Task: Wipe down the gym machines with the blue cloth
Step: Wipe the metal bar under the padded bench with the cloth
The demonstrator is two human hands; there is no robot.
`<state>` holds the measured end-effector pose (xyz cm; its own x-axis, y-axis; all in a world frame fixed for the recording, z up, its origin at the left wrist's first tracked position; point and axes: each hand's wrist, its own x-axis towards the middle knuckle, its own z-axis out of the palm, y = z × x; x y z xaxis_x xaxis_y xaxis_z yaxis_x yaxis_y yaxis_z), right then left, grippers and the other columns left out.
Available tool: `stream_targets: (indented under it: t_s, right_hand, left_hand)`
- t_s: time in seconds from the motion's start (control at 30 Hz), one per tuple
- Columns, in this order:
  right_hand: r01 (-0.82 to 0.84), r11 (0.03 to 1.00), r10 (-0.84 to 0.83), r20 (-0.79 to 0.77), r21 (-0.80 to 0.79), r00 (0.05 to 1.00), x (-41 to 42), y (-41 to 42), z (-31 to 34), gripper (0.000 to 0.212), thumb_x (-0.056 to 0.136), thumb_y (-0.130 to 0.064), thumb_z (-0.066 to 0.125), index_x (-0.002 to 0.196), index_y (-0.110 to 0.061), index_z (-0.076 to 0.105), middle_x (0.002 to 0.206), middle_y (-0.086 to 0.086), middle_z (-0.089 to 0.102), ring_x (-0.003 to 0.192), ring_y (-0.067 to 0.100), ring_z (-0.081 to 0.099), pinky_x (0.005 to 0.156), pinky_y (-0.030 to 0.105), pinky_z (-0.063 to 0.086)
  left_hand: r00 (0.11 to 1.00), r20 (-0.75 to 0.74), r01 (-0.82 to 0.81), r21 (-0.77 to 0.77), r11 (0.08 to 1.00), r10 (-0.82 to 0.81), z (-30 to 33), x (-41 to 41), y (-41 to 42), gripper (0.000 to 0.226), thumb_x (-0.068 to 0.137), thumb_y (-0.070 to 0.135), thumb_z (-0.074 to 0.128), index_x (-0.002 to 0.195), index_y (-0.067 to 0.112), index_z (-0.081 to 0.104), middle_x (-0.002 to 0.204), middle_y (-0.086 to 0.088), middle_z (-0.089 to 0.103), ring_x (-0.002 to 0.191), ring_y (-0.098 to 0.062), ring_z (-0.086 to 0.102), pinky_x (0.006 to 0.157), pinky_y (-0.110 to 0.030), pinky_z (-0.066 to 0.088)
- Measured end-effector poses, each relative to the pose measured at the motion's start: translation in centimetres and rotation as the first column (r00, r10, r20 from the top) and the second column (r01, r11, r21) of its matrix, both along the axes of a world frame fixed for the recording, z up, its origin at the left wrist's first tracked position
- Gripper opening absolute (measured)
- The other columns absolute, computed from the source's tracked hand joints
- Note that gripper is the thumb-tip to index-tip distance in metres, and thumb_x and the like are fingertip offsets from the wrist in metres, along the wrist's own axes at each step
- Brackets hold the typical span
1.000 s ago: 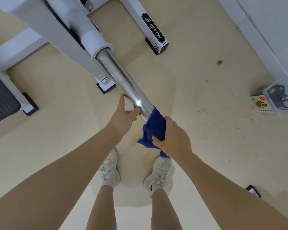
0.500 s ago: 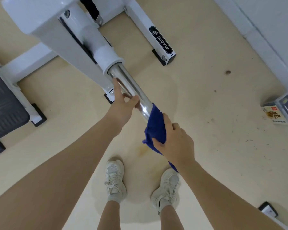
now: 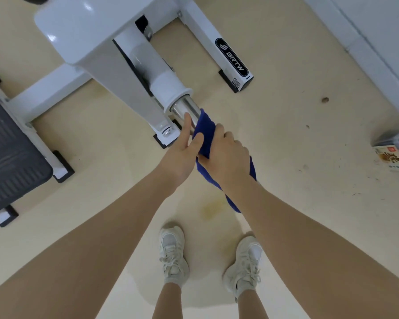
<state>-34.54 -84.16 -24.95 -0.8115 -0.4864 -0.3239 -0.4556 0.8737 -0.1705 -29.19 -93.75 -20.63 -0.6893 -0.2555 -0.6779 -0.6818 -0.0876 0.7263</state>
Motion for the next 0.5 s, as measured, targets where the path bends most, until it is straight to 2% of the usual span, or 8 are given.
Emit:
stream_targets:
  t_s: [0.07,0.1,0.17,0.2,0.27,0.33,0.4,0.5]
  right_hand:
    - [0.013,1.0,-0.014,-0.018,-0.006,1.0,-0.3,-0.5,0.2,0.063,0.084,-0.049,0.058,0.128,-0.009,0.037,0.101,0.006,0.057,0.081,0.026,0.059,0.062,0.033,0.04]
    - [0.008,1.0,-0.009,-0.02,-0.006,1.0,0.1,0.3,0.3,0.064,0.082,-0.049,0.059,0.128,-0.009,0.038,0.099,0.006,0.058,0.079,0.025,0.059,0.062,0.033,0.041]
    - [0.024,1.0,-0.024,-0.031,-0.017,0.999,1.1,2.8,0.7,0.066,0.079,-0.051,0.061,0.127,-0.009,0.042,0.095,0.005,0.059,0.077,0.024,0.06,0.063,0.032,0.044]
    - [0.035,0.999,-0.035,-0.035,-0.002,0.999,1.7,4.1,1.0,0.067,0.077,-0.051,0.062,0.126,-0.009,0.044,0.094,0.005,0.059,0.077,0.024,0.06,0.063,0.031,0.045]
    - [0.031,0.997,-0.029,-0.033,0.077,0.999,2.7,5.9,1.5,0.069,0.078,-0.049,0.062,0.129,-0.008,0.042,0.096,0.006,0.06,0.077,0.023,0.06,0.063,0.03,0.044]
    - [0.015,0.988,-0.01,-0.029,0.156,1.0,2.9,5.6,1.6,0.071,0.081,-0.047,0.062,0.133,-0.004,0.039,0.098,0.008,0.059,0.078,0.025,0.061,0.062,0.031,0.045]
    - [0.016,0.981,-0.006,-0.057,0.191,0.998,2.6,4.3,1.3,0.073,0.08,-0.046,0.067,0.129,0.001,0.043,0.093,0.011,0.059,0.073,0.027,0.061,0.056,0.031,0.042]
    - [-0.045,0.974,0.061,-0.069,0.223,0.996,1.4,1.6,0.9,0.076,0.078,-0.046,0.069,0.129,0.005,0.044,0.092,0.013,0.06,0.073,0.027,0.061,0.055,0.031,0.041]
  left_hand:
    - [1.0,-0.007,0.029,0.004,1.0,-0.029,-0.2,0.3,-0.6,0.055,0.1,0.032,0.031,0.145,0.045,0.002,0.113,0.028,0.041,0.09,0.01,0.043,0.075,-0.006,0.029]
    - [0.998,0.004,0.062,-0.031,0.998,-0.062,-0.1,0.5,-0.9,0.056,0.1,0.029,0.032,0.145,0.045,0.002,0.103,0.027,0.045,0.087,0.006,0.046,0.071,-0.006,0.031]
    - [0.985,0.06,0.168,-0.173,0.97,-0.16,0.6,1.4,-1.7,0.059,0.099,0.022,0.032,0.145,0.046,0.003,0.08,0.023,0.04,0.081,-0.012,0.051,0.066,-0.015,0.037]
    - [0.974,0.074,0.226,-0.255,0.94,-0.214,1.0,1.9,-2.3,0.061,0.098,0.018,0.031,0.145,0.045,0.002,0.079,0.021,0.04,0.08,-0.018,0.052,0.066,-0.021,0.041]
    - [0.935,0.061,0.338,-0.445,0.829,-0.348,1.8,2.6,-3.9,0.066,0.095,0.01,0.033,0.147,0.037,0.004,0.116,0.008,0.053,0.088,-0.021,0.054,0.075,-0.03,0.045]
    - [0.875,0.104,0.427,-0.627,0.652,-0.473,1.6,2.4,-5.8,0.07,0.09,0.001,0.036,0.149,0.025,0.007,0.153,0.001,0.024,0.122,-0.021,0.043,0.096,-0.029,0.038]
    - [0.843,0.123,0.445,-0.706,0.551,-0.524,1.1,1.5,-7.5,0.076,0.084,-0.006,0.037,0.149,0.018,0.008,0.158,0.003,0.007,0.14,-0.019,0.02,0.111,-0.028,0.024]
    - [0.852,0.144,0.445,-0.704,0.553,-0.503,0.3,0.8,-8.3,0.081,0.079,-0.01,0.035,0.149,0.015,0.004,0.158,0.004,0.004,0.14,-0.018,0.016,0.111,-0.027,0.022]
